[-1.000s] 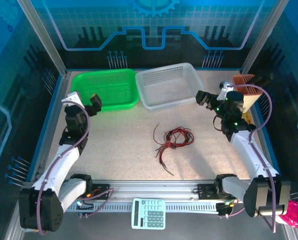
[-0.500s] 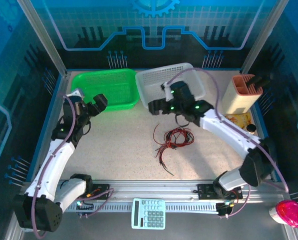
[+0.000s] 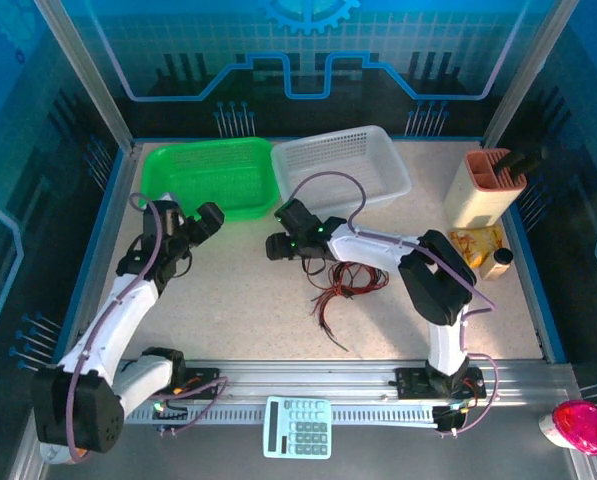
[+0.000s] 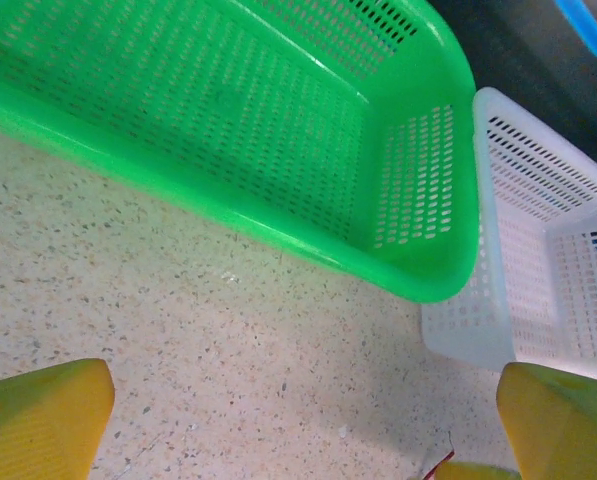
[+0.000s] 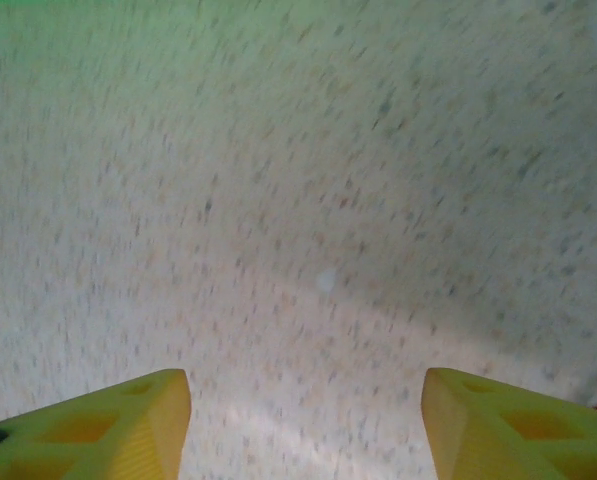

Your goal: Untangle the cables

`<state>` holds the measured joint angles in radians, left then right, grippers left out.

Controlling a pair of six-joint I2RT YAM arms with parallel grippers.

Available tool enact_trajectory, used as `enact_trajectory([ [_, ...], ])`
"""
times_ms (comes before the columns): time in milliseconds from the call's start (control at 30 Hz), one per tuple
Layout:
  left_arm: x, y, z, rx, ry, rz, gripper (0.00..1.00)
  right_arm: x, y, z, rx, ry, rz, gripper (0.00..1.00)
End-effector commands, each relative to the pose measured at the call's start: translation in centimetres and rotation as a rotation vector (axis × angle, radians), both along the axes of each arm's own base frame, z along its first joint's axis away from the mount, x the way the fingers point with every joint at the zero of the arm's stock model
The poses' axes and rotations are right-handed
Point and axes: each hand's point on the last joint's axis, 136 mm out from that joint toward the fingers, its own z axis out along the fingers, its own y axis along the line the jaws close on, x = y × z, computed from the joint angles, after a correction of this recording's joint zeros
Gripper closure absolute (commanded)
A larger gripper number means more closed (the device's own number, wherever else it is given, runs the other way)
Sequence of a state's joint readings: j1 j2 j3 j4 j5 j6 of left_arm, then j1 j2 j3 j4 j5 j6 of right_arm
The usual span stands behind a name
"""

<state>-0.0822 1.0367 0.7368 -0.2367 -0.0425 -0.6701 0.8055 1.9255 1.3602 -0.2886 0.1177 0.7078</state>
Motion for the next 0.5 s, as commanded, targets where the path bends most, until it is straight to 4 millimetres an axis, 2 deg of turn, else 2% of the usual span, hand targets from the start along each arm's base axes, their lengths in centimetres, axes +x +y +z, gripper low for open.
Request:
enact_trajectory([
  [0, 1.4, -1.1, -0.4, -0.036, -0.020, -0.021, 0.01, 5.0, 0.0, 2.4, 0.097, -0.076, -0.132, 0.41],
  [133, 3.3, -1.7, -2.2, -0.071, -0.013, -0.005, 0.01, 8.7, -0.7, 2.3, 0.143, -0.092, -0.215, 0.43],
  [233, 4.8, -2.1, -3.0, -0.086, -0.022, -0.002, 0.01, 11.3, -2.3, 1.9, 0.168, -0.107, -0.308, 0.44],
  [333, 6.1, -2.2, -3.4, -0.077, -0.030, 0.002, 0.01, 13.6, -4.2, 1.6, 0.212, -0.115, -0.395, 0.44],
  [467, 7.5, -2.1, -3.3, -0.053, -0.051, 0.001, 0.01, 15.4, -6.2, 2.2, 0.248, -0.127, -0.449, 0.44],
])
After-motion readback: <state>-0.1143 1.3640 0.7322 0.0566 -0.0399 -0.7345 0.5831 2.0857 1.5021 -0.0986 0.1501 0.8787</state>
